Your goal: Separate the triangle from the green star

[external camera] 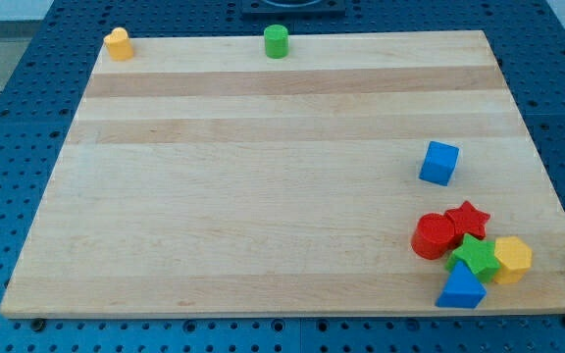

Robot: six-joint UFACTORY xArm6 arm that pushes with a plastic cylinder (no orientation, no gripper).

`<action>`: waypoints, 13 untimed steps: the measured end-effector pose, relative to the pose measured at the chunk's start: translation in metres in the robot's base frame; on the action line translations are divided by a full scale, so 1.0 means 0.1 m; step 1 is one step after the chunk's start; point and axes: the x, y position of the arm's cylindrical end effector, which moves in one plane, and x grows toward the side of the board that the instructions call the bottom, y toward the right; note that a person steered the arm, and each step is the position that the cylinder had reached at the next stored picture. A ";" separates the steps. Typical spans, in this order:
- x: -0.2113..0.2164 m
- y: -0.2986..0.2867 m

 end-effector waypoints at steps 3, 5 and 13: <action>0.11 -0.34; 0.13 -0.94; 0.07 -2.78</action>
